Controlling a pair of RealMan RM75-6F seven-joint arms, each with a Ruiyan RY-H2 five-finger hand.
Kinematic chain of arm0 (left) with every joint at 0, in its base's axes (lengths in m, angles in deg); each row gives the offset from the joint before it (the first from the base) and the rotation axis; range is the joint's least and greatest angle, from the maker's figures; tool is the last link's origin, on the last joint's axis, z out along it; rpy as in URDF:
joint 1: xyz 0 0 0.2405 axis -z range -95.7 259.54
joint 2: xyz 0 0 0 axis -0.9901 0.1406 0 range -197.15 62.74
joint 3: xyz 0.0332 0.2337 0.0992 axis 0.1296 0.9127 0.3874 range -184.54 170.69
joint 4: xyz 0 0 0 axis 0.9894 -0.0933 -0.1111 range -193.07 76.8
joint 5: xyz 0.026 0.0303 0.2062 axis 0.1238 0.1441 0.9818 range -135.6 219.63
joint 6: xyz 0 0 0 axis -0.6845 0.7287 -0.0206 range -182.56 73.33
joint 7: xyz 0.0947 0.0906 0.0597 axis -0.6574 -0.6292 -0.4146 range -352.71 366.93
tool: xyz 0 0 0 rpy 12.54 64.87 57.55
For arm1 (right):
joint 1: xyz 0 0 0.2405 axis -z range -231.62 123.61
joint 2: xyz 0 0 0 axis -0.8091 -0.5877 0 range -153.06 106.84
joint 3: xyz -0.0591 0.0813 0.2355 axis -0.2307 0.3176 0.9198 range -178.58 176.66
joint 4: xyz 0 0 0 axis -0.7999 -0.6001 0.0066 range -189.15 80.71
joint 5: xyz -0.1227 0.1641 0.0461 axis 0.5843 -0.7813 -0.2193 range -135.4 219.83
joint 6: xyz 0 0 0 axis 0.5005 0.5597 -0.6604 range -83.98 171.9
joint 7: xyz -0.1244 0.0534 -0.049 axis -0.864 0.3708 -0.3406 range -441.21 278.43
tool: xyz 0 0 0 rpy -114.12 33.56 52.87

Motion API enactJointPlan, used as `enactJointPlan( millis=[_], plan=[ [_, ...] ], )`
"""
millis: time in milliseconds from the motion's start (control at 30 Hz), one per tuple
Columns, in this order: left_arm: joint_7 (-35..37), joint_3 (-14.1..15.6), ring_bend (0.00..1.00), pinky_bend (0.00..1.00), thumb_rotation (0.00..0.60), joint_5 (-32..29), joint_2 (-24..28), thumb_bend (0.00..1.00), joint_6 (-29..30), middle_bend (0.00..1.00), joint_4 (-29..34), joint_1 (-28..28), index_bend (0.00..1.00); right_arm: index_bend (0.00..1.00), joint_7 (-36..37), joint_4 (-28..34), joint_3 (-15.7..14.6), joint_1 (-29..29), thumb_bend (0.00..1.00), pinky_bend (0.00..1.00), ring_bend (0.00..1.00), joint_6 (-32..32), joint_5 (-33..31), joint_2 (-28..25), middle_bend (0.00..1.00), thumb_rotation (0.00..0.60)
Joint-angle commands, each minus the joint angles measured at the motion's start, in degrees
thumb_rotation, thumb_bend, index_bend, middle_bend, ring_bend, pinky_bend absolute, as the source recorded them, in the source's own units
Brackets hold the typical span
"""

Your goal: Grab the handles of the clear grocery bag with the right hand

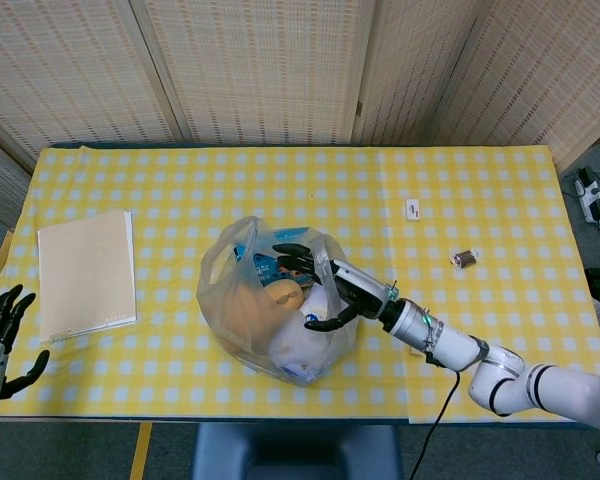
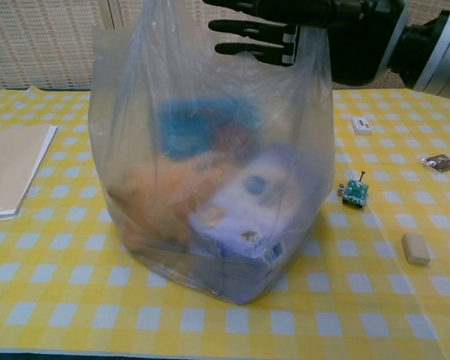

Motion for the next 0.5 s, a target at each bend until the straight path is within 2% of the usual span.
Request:
enactJointPlan(
  millis=[33,500],
  plan=[
    [0.22,0.07,0.00,0.00,0.600,0.17,0.09,0.40,0.15,0.00,0.04,-0.09,0.00,0.00,0.54,-0.15,0.49,-1.03,0.26,0.00,0.03,-1.46,-0.93,0.45,0.00,0.600],
    [1.40,0.30,0.00,0.00,0.600,0.92,0.64,0.40,0.81,0.00,0.13,-0.43,0.00,0.00,3.09,-1.82,2.60,-4.96,0.25,0.00,0.03,-5.48,-3.27,2.62,0.00,0.600]
  ],
)
